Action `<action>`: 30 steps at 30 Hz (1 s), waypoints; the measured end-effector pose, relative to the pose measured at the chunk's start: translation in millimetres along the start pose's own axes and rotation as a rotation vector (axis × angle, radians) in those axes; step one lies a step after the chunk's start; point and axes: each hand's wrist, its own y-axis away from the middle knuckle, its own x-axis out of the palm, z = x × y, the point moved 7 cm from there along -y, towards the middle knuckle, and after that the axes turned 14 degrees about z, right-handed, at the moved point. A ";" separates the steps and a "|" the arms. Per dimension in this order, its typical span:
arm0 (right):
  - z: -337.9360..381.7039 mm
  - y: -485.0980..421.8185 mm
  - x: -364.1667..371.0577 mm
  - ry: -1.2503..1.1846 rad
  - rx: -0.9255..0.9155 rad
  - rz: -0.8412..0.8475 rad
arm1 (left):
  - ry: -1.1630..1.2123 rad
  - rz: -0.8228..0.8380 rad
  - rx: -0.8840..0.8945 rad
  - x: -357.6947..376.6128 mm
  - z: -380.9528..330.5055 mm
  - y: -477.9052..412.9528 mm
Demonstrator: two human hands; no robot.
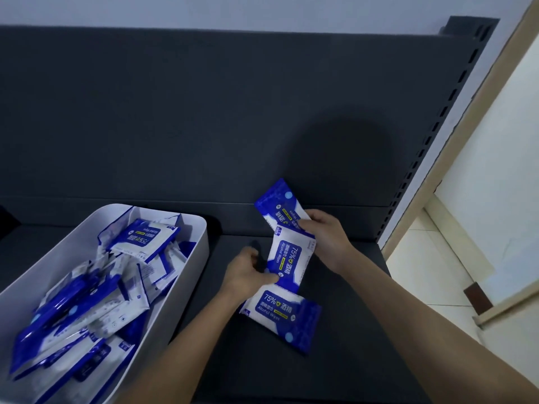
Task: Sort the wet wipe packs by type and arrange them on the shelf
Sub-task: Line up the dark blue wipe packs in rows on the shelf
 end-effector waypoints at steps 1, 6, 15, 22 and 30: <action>0.1 1.3 1.6 -0.034 0.002 0.031 | 0.021 -0.013 0.042 1.1 -8.5 -1.9; -1.8 6.2 6.5 -0.102 -0.050 0.056 | 0.090 -0.083 0.190 4.3 -43.7 -4.7; 28.2 17.7 -30.1 0.080 -0.161 -0.152 | 0.431 -0.489 0.163 -50.6 -4.7 12.6; 67.3 20.9 21.9 0.958 -0.204 0.176 | 0.535 -0.334 0.279 -51.8 -24.7 14.6; 57.8 17.5 43.9 0.900 -0.225 -0.107 | 0.687 -0.067 0.336 -23.7 -40.8 25.6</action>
